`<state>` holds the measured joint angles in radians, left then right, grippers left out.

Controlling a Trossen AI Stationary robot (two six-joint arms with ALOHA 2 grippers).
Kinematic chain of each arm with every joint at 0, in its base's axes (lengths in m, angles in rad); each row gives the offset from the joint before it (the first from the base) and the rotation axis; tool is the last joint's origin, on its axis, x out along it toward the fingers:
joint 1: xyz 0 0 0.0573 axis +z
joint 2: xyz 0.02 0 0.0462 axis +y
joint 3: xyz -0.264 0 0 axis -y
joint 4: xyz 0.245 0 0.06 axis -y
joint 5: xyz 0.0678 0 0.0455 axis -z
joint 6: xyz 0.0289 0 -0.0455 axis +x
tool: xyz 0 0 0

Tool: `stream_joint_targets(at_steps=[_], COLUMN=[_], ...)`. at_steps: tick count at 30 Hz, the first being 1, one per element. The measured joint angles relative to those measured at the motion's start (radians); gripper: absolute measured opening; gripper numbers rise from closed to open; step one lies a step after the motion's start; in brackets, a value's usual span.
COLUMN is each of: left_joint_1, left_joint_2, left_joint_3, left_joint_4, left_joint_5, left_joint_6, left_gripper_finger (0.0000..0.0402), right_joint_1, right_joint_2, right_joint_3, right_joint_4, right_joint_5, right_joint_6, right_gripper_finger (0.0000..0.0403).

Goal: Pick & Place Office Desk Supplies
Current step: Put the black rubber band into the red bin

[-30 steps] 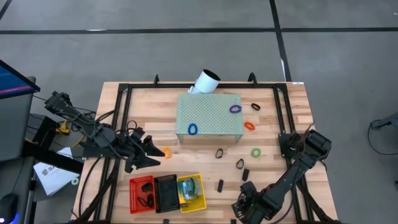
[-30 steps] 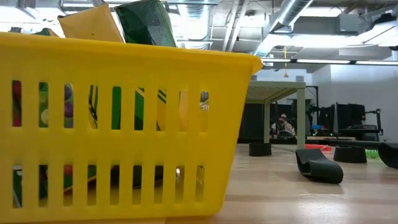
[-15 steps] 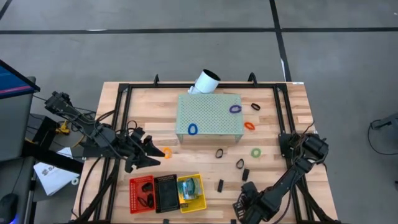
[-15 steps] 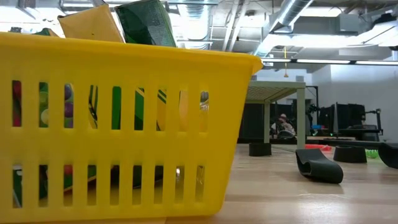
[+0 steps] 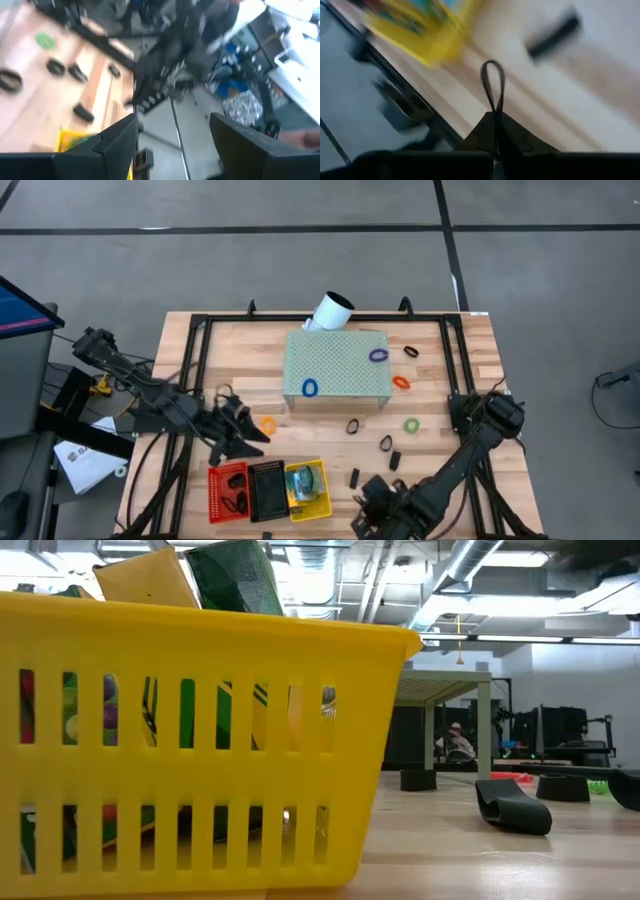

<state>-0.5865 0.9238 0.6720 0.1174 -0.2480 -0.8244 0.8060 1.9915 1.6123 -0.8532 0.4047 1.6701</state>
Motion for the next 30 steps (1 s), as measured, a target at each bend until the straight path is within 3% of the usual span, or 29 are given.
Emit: stream_joint_targets(at_steps=[7,14,30], left_joint_1=[0.032,0.114,0.168], left_joint_2=[0.209,0.327,0.367], left_joint_3=[0.0,0.002,0.066], left_joint_4=[0.203,0.425,0.439], left_joint_5=[0.081,0.12,0.227], left_joint_6=[-0.014,0.012,0.043], left_gripper_finger=[0.0252,0.0246,0.024], right_joint_1=[-0.114,-0.217,-0.28], right_joint_2=[-0.069,-0.114,-0.114], right_joint_3=[0.101,0.116,0.115], right_joint_4=[0.038,0.242,0.405], right_joint_5=[0.136,0.124,0.097], right_joint_6=[-0.278,-0.549,-0.676], right_gripper_finger=[0.0002,0.0001,0.0])
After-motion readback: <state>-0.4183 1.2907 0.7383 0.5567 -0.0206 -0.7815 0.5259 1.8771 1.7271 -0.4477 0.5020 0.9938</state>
